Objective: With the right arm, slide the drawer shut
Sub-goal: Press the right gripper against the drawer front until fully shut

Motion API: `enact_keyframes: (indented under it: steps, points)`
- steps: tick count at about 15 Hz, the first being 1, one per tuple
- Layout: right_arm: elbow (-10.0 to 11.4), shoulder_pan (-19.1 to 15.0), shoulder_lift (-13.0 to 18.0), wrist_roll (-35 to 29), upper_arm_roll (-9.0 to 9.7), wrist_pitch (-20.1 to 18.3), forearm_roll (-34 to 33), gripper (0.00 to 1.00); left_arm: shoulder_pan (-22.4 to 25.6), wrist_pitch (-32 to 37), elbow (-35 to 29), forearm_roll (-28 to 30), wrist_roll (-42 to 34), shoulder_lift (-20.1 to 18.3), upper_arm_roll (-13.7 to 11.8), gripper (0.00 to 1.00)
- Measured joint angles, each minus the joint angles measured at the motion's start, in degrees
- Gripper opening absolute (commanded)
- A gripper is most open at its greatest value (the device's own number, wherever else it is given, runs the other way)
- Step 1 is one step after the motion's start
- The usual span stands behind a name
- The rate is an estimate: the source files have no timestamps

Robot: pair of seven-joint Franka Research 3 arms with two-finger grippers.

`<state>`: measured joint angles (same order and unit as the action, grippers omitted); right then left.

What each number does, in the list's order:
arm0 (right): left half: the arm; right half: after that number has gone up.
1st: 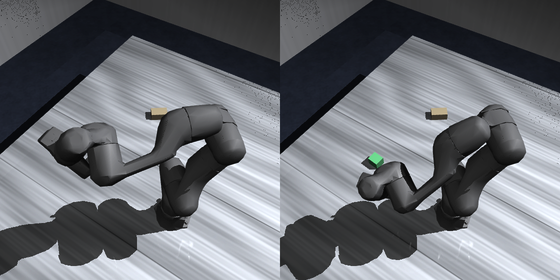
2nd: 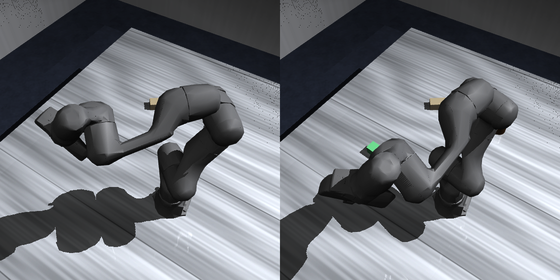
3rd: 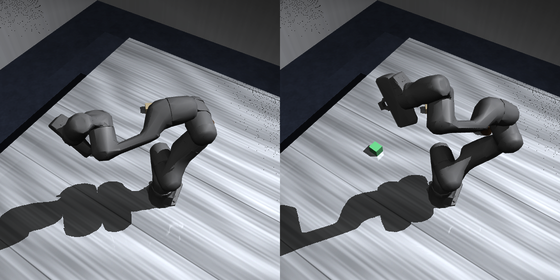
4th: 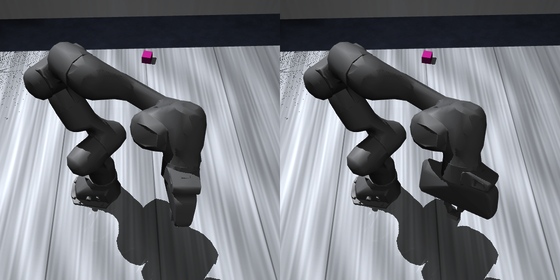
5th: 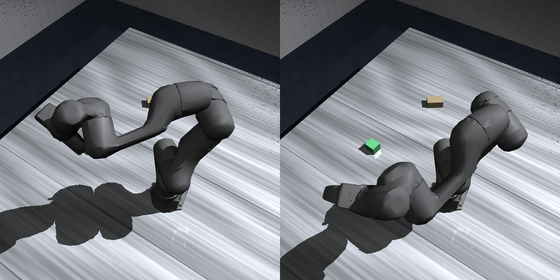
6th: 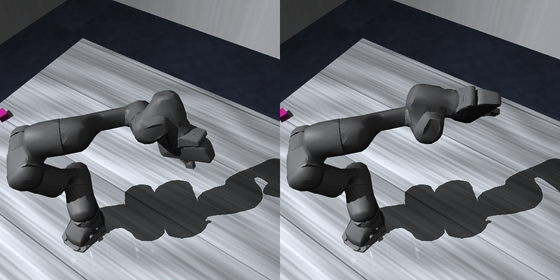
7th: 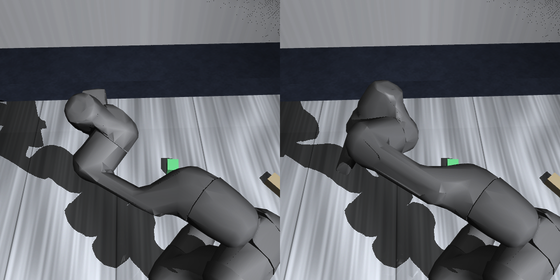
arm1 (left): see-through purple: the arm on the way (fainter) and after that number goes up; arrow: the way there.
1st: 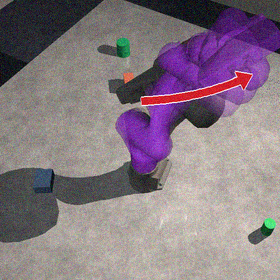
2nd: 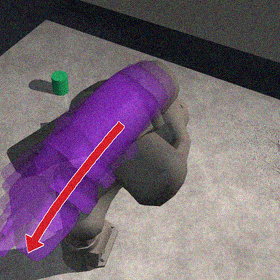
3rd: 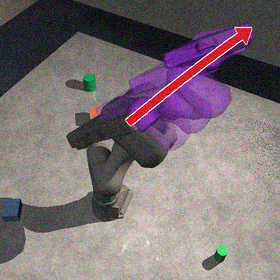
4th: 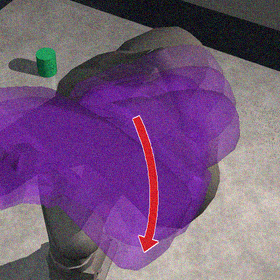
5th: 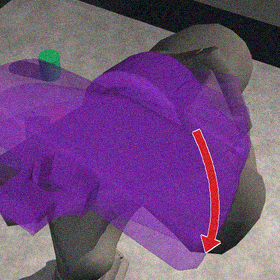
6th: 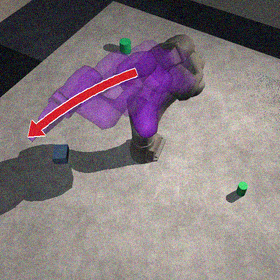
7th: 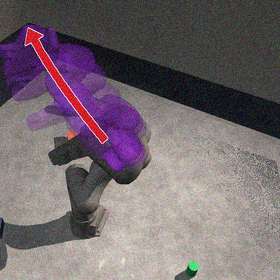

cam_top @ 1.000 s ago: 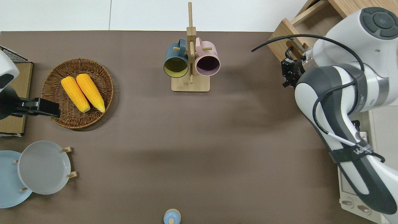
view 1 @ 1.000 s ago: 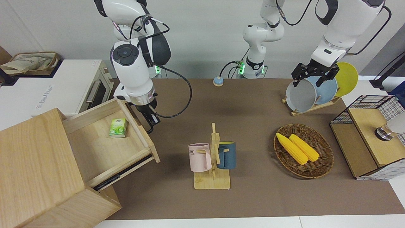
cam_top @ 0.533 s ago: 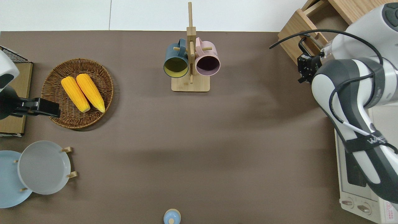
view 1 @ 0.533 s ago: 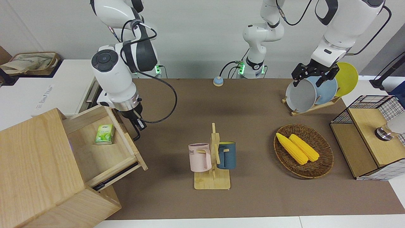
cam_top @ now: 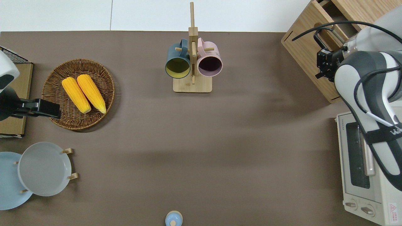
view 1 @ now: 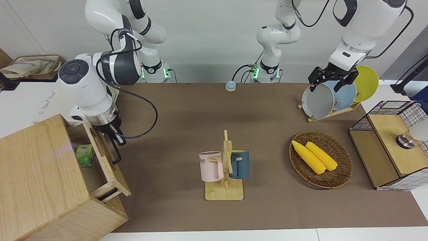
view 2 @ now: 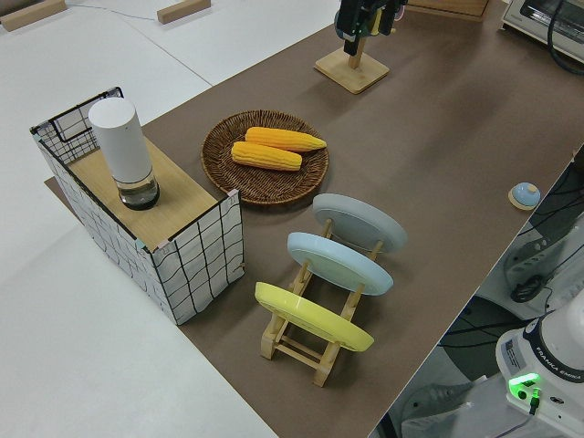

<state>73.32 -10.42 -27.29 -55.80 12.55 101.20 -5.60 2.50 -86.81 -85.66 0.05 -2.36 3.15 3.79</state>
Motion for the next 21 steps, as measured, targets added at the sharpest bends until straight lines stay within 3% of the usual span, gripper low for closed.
enact_keyframes:
  steps: [10, 21]
  points:
    - [-4.9, -1.9, -3.4, 4.2, 0.21, -3.4, 0.0, 0.000, 0.0, 0.0, 0.0, 0.0, 0.0, 0.0, 0.0, 0.99]
    - [-5.9, -2.5, -3.7, 6.8, 0.54, -4.9, -0.8, 0.000, 0.0, 0.0, 0.0, 0.0, 0.0, 0.0, 0.0, 0.99]
